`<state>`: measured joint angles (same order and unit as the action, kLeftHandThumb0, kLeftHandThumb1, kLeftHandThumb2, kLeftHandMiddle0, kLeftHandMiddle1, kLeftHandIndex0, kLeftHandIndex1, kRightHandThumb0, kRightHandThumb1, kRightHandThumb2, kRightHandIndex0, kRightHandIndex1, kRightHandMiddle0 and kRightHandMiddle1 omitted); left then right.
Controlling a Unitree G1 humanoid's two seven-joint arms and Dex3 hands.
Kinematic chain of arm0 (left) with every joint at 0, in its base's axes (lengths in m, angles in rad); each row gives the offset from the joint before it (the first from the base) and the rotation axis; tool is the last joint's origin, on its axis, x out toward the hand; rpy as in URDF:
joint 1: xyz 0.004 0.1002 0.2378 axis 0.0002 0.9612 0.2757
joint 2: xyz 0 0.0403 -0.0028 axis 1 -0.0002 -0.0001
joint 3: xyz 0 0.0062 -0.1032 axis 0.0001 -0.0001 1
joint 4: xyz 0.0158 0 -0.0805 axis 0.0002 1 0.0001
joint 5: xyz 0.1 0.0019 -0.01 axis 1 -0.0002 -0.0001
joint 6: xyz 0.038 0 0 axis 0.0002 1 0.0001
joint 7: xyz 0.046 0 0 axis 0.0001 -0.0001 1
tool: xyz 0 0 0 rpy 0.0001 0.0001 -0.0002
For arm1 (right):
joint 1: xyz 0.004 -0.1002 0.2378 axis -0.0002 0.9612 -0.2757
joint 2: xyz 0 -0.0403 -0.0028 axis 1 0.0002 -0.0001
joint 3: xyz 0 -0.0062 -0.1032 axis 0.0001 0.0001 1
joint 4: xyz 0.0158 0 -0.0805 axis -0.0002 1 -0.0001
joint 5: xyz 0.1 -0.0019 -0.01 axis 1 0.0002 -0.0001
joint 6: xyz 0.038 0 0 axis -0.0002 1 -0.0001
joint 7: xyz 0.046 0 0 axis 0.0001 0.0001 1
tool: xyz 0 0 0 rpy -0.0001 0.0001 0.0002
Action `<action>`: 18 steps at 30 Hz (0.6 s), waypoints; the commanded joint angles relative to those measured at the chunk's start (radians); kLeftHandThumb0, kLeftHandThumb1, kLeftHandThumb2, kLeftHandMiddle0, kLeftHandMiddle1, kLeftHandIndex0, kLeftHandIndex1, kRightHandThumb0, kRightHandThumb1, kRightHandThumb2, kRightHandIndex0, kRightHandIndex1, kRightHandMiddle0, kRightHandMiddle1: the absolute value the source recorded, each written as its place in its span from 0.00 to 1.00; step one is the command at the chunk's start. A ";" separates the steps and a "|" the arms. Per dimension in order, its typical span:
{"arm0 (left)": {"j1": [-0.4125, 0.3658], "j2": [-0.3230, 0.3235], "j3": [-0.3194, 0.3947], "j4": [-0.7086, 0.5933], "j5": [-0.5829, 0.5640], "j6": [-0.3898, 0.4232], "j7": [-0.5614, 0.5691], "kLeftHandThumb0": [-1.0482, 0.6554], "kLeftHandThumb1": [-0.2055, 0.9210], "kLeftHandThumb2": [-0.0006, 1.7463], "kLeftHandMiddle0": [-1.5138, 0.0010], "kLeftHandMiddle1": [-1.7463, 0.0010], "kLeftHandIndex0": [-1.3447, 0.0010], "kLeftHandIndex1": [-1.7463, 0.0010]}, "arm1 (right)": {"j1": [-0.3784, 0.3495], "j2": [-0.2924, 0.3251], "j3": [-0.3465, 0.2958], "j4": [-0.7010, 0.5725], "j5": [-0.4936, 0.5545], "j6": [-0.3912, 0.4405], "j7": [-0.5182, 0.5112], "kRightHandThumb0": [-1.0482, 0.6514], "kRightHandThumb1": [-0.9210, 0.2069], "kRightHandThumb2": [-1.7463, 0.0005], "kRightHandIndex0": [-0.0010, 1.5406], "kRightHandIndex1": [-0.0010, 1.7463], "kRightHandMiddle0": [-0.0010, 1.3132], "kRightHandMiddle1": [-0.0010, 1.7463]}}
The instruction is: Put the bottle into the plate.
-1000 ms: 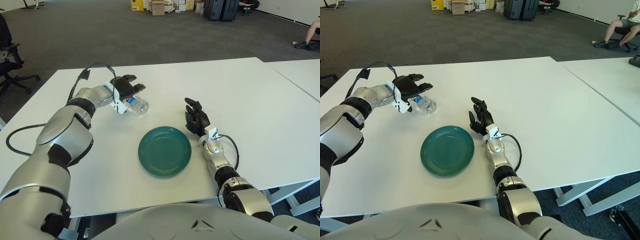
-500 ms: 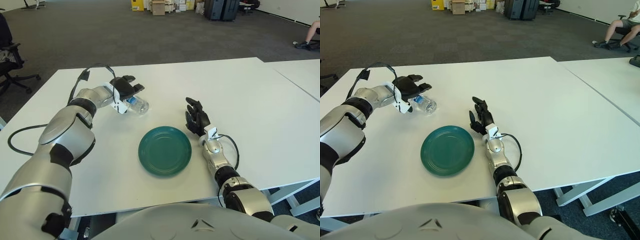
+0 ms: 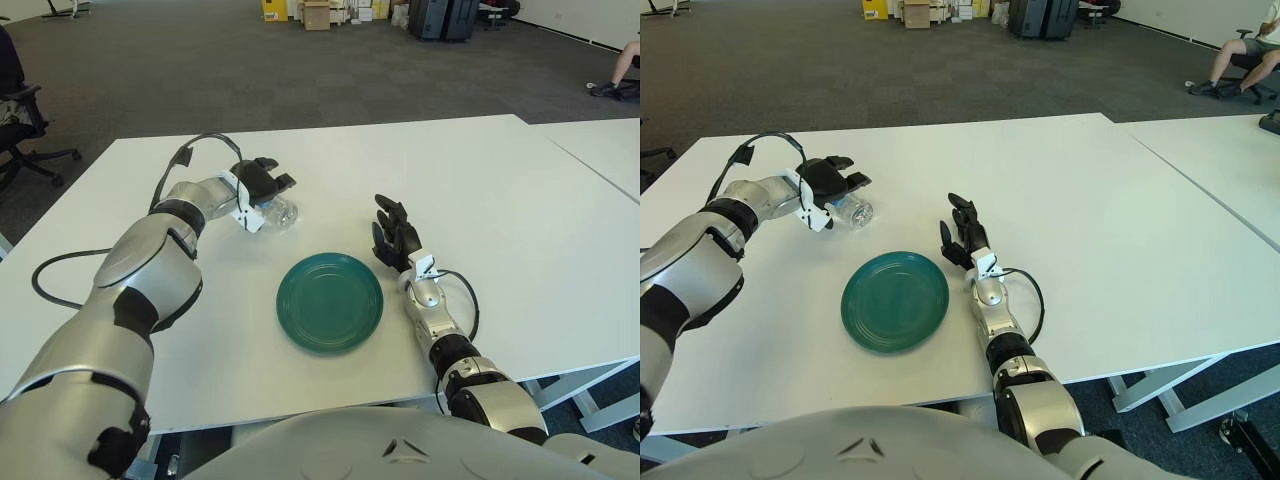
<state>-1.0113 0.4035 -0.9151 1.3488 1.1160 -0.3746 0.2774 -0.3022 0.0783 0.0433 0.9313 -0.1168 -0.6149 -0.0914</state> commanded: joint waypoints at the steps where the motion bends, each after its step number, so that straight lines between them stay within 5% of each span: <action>1: 0.010 -0.008 -0.017 0.014 0.012 0.018 0.013 0.07 0.99 0.01 0.82 0.99 1.00 0.74 | 0.053 -0.017 0.003 0.036 -0.020 0.045 -0.023 0.17 0.00 0.57 0.14 0.01 0.00 0.26; 13: 0.018 -0.023 -0.052 0.027 0.027 0.022 0.024 0.04 1.00 0.02 0.82 0.99 1.00 0.74 | 0.025 -0.031 0.006 0.112 -0.014 -0.075 0.012 0.15 0.00 0.54 0.12 0.00 0.00 0.27; 18: 0.019 -0.029 -0.062 0.030 0.036 0.026 0.022 0.03 1.00 0.03 0.81 0.99 1.00 0.75 | 0.031 -0.028 0.002 0.101 -0.019 -0.038 -0.006 0.15 0.00 0.54 0.12 0.00 0.00 0.28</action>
<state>-0.9990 0.3814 -0.9670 1.3737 1.1474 -0.3602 0.2960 -0.3302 0.0684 0.0492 1.0003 -0.1295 -0.6755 -0.0834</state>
